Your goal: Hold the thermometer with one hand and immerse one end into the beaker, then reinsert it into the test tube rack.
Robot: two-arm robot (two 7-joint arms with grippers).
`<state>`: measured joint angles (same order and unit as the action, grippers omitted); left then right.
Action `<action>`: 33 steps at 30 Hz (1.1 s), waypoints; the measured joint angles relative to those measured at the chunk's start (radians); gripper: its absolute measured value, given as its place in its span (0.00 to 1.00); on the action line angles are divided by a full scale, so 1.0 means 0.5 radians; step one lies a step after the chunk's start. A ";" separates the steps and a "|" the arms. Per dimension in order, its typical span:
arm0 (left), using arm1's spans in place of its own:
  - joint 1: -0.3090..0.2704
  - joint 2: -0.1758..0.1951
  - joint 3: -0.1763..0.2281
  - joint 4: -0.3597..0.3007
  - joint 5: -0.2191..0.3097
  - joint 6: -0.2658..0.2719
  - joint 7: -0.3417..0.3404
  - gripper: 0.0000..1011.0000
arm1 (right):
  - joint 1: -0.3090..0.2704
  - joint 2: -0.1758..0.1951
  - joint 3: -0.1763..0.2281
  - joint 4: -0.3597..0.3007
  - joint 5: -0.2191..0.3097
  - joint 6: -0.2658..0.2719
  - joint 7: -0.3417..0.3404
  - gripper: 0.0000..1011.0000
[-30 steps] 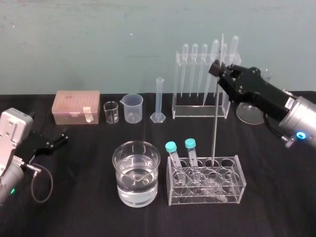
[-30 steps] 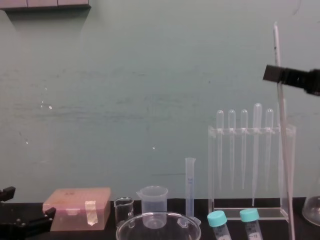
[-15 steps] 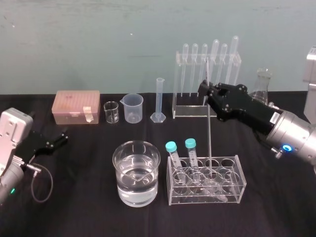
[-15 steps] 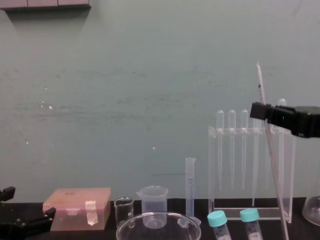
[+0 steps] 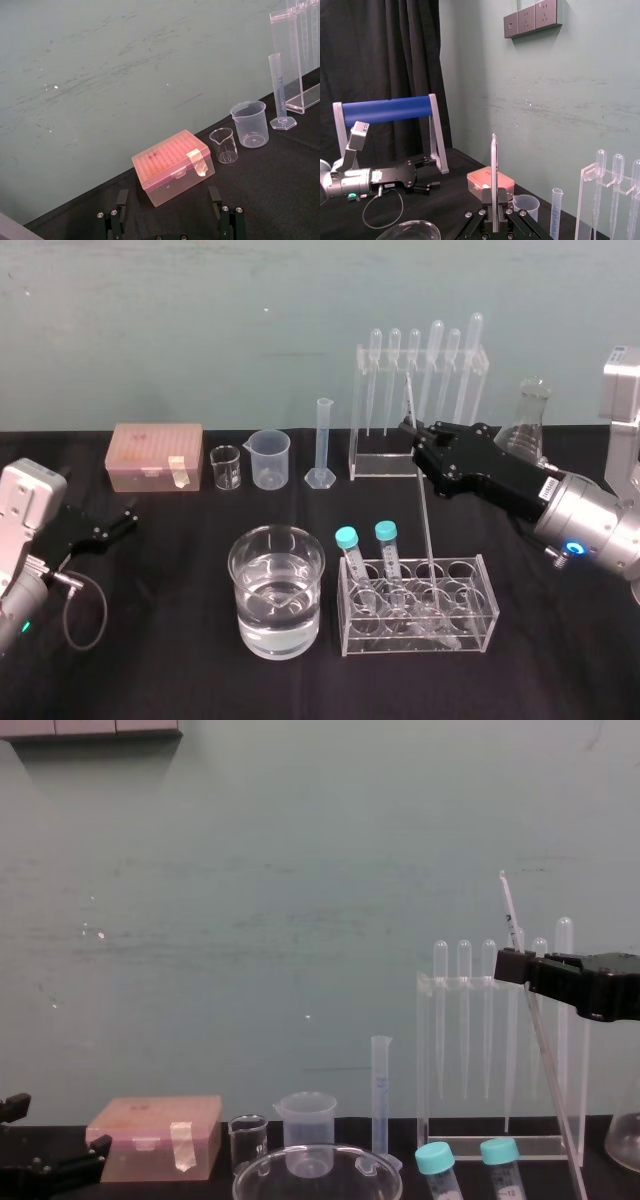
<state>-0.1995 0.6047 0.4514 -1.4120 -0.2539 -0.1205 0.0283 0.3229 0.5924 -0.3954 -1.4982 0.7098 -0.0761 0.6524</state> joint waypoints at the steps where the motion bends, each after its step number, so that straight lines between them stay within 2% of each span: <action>1: 0.000 0.000 0.000 0.000 0.000 0.000 0.000 1.00 | 0.000 0.000 0.000 0.000 0.000 0.000 0.000 0.06; 11: 0.000 0.000 0.000 0.000 0.000 0.000 0.000 1.00 | -0.001 0.001 0.000 0.000 0.009 0.003 0.000 0.07; 21: 0.000 0.000 0.000 0.000 0.000 0.000 0.000 1.00 | -0.003 0.001 0.001 0.000 0.011 0.006 -0.001 0.36; 22: 0.000 0.000 0.000 0.000 0.000 0.000 0.000 1.00 | -0.003 0.001 0.001 0.000 0.012 0.006 -0.002 0.42; 24: 0.000 0.000 0.000 0.000 0.000 0.000 0.000 1.00 | -0.003 0.001 0.002 0.000 0.012 0.006 -0.002 0.46; 25: 0.000 0.000 0.000 0.000 0.000 0.000 0.000 1.00 | -0.003 0.001 0.002 0.000 0.013 0.006 -0.002 0.52; 27: 0.000 0.000 0.000 0.000 0.000 0.000 0.000 1.00 | -0.003 0.001 0.002 -0.001 0.014 0.006 -0.002 0.56; 28: 0.000 0.000 0.000 0.000 0.000 0.000 0.000 1.00 | -0.003 0.001 0.002 -0.001 0.014 0.006 -0.002 0.62; 31: 0.000 0.000 0.000 0.000 0.000 0.000 0.000 1.00 | -0.003 0.001 0.002 -0.001 0.014 0.006 -0.002 0.68; 32: 0.000 0.000 0.000 0.000 0.000 0.000 0.000 1.00 | -0.003 0.001 0.002 -0.001 0.015 0.006 -0.002 0.73; 33: 0.000 0.000 0.000 0.000 0.000 0.000 0.000 1.00 | -0.007 -0.002 0.008 -0.002 0.012 0.000 -0.013 0.73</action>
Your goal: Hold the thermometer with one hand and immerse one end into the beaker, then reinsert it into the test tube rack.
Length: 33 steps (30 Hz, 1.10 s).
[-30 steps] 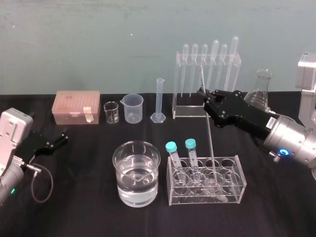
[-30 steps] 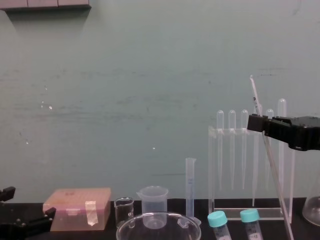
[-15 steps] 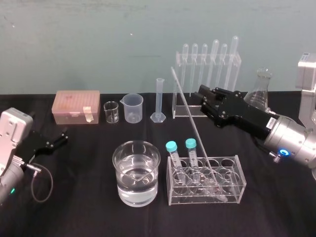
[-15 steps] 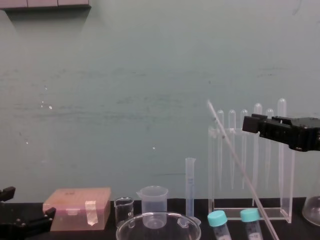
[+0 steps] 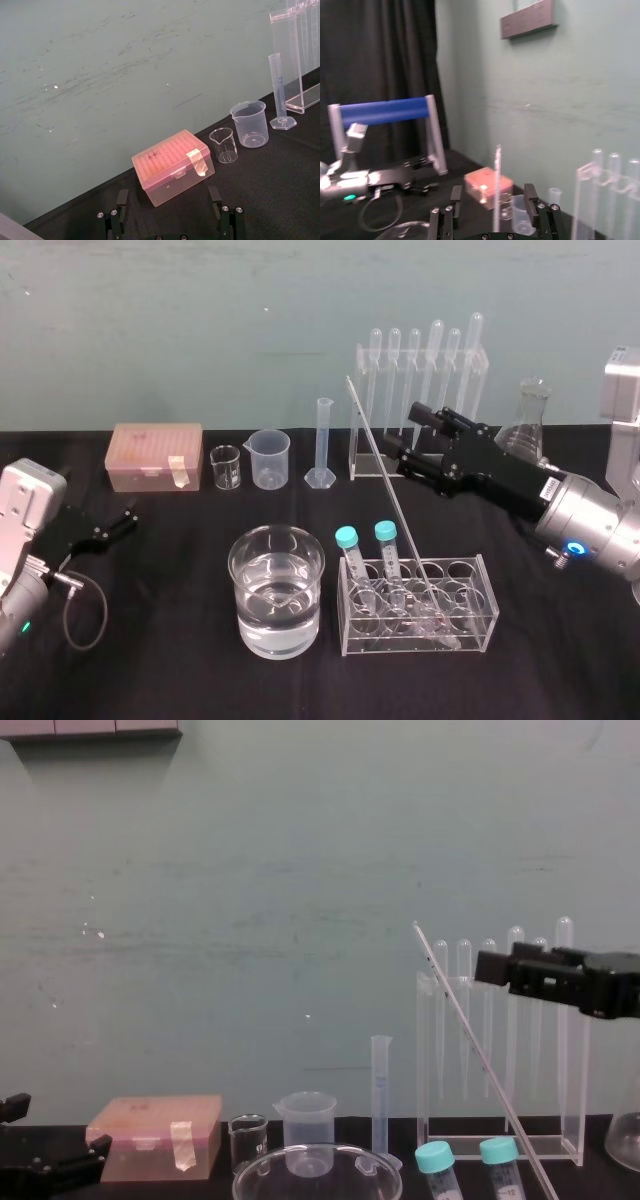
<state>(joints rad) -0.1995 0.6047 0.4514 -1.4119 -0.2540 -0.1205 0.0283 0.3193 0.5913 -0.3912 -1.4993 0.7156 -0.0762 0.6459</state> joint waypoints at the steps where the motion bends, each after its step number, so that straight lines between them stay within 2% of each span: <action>1: 0.000 0.000 0.000 0.000 0.000 0.000 0.000 1.00 | -0.004 -0.004 0.008 -0.001 -0.012 -0.013 -0.024 0.78; 2: 0.000 0.000 0.000 0.000 0.000 0.000 0.000 1.00 | -0.010 -0.009 0.018 -0.001 -0.033 -0.029 -0.058 0.80; 3: 0.000 0.000 0.000 0.000 0.000 0.000 0.000 1.00 | -0.025 -0.020 0.045 -0.004 -0.104 -0.066 -0.160 0.81; 5: 0.000 0.000 0.000 0.000 0.000 0.000 0.000 1.00 | -0.045 -0.028 0.067 -0.007 -0.199 -0.089 -0.295 0.90; 6: 0.000 0.000 0.000 0.000 0.000 0.000 0.000 1.00 | -0.065 -0.035 0.086 -0.009 -0.296 -0.088 -0.438 0.93; 7: 0.000 0.000 0.000 0.000 0.000 0.000 0.000 1.00 | -0.077 -0.038 0.095 -0.011 -0.345 -0.076 -0.521 0.95; 9: 0.000 0.000 0.000 0.000 0.000 0.000 0.000 1.00 | -0.112 -0.046 0.105 -0.009 -0.508 0.021 -0.776 0.99; 11: 0.000 0.000 0.000 0.000 0.000 0.000 0.000 1.00 | -0.139 -0.053 0.099 0.012 -0.631 0.113 -0.944 0.99; 12: 0.000 0.000 0.000 0.000 0.000 0.000 0.000 1.00 | -0.139 -0.053 0.099 0.012 -0.631 0.113 -0.944 0.99; 13: 0.000 0.000 0.000 0.000 0.000 0.000 0.000 1.00 | -0.160 -0.059 0.090 0.031 -0.692 0.165 -1.016 0.99; 18: 0.000 0.000 0.000 0.000 0.000 0.000 0.000 1.00 | -0.218 -0.087 0.069 0.091 -0.804 0.232 -1.124 0.99; 28: 0.000 0.000 0.000 0.000 0.000 0.000 0.000 1.00 | -0.247 -0.130 0.085 0.146 -0.880 0.262 -1.166 0.99; 33: 0.000 0.000 0.000 0.000 0.000 0.000 0.000 1.00 | -0.248 -0.129 0.085 0.146 -0.879 0.262 -1.168 0.99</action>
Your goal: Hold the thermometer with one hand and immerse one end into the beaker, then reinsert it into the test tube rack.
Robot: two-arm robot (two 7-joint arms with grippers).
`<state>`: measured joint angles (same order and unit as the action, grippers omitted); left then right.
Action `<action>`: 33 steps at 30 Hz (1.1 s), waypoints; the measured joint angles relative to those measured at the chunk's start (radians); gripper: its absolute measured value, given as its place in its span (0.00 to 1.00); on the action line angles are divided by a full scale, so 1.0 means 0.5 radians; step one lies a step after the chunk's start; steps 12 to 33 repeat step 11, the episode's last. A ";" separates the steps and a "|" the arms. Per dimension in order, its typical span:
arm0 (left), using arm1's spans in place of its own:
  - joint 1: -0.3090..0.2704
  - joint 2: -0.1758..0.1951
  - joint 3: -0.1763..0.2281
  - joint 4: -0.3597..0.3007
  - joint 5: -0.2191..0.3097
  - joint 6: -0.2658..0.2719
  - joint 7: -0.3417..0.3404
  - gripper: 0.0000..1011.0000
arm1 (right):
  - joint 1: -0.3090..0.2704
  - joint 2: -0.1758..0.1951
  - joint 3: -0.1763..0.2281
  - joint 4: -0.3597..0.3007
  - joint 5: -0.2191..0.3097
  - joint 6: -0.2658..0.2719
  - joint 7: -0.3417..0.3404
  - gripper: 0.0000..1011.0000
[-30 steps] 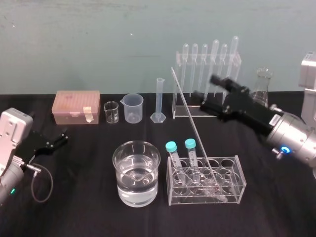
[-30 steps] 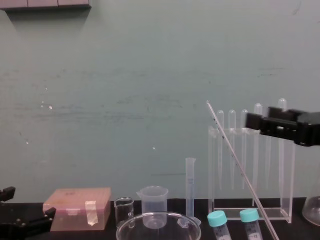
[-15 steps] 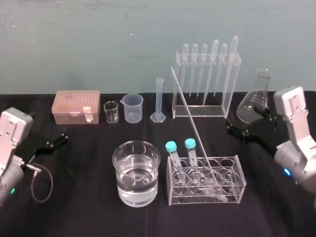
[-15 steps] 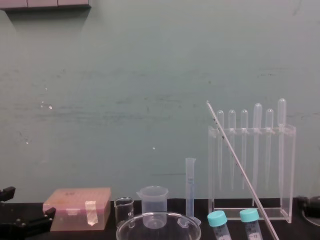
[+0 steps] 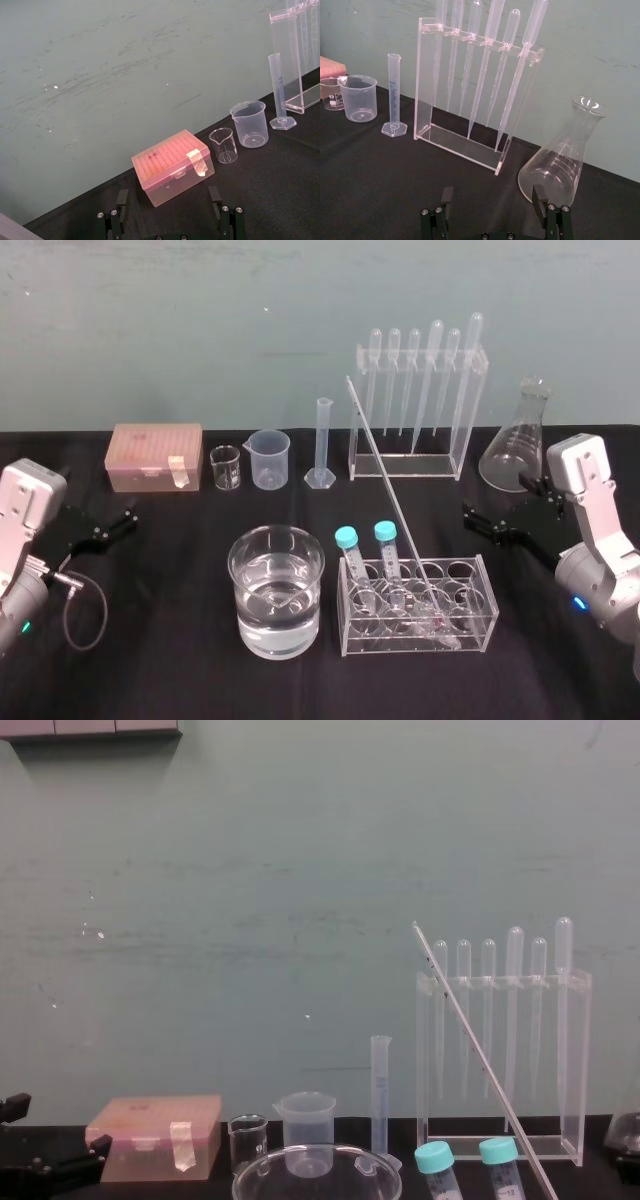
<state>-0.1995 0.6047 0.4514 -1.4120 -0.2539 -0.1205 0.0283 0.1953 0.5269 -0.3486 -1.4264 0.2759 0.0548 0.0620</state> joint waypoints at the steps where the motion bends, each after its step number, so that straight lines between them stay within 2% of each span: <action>1: 0.000 0.000 0.000 0.000 0.000 0.000 0.000 1.00 | 0.000 0.000 0.000 0.000 0.000 0.000 0.000 0.99; 33: 0.000 0.000 0.000 0.000 0.000 0.000 0.000 1.00 | -0.001 0.003 0.000 -0.004 0.004 0.000 -0.002 0.99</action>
